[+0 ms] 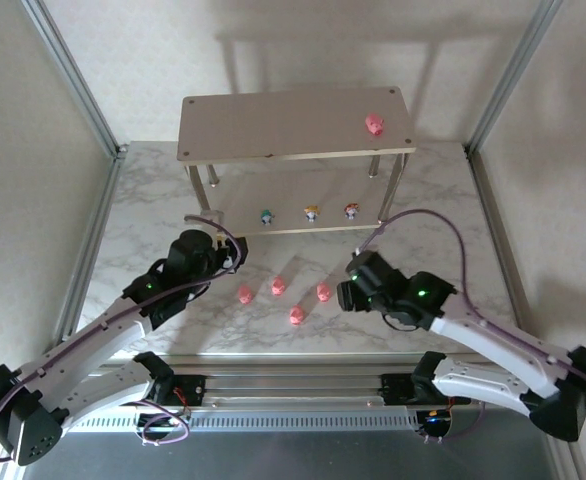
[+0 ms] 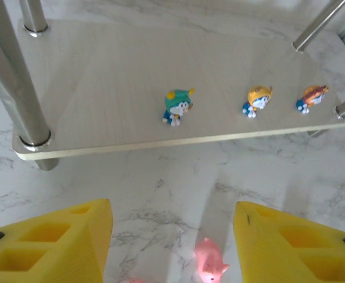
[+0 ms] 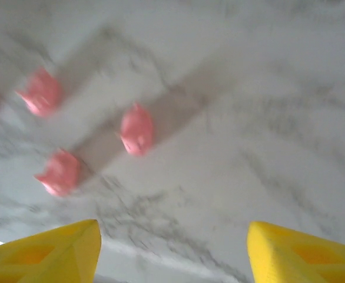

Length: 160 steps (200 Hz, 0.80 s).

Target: Place and organize the plastic toys onto the shelf

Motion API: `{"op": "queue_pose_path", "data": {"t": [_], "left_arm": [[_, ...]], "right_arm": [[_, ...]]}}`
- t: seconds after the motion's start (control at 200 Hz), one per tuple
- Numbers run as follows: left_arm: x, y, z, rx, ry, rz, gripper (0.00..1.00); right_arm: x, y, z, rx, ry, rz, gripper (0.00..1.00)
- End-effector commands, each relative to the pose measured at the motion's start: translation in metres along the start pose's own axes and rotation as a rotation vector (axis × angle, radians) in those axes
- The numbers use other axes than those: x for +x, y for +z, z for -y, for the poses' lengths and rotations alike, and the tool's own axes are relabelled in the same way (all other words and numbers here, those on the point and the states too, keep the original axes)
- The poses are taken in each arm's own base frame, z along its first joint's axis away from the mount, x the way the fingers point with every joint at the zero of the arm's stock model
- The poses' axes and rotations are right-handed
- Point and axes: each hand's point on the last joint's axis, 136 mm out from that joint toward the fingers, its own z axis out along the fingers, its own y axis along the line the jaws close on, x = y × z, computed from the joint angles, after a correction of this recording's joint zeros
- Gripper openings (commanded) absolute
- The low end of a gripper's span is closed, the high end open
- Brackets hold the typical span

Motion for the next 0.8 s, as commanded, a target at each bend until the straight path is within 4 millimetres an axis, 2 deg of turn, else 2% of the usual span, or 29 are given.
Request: {"op": "queue_pose_path", "data": {"t": [0.0, 0.06, 0.28, 0.4, 0.531, 0.796], "left_arm": [[-0.014, -0.004, 0.001, -0.014, -0.014, 0.046, 0.57], [-0.011, -0.002, 0.002, -0.013, -0.009, 0.032, 0.57], [-0.003, 0.003, 0.0, -0.012, -0.007, 0.019, 0.57], [-0.002, 0.005, 0.001, -0.011, -0.002, 0.018, 0.57], [-0.002, 0.005, 0.001, -0.007, 0.003, 0.02, 0.57], [0.0, 0.007, -0.002, -0.013, 0.019, 0.018, 0.58]], "right_arm": [[0.004, 0.021, -0.021, -0.052, 0.132, 0.013, 0.7], [0.008, 0.035, -0.035, -0.094, 0.158, 0.001, 0.7], [0.009, 0.071, -0.06, -0.085, 0.148, -0.017, 0.69], [0.008, 0.088, -0.062, -0.023, 0.12, -0.039, 0.68], [0.005, 0.1, -0.054, 0.069, 0.104, -0.045, 0.66], [0.002, 0.124, -0.048, 0.13, 0.101, -0.064, 0.63]]}}
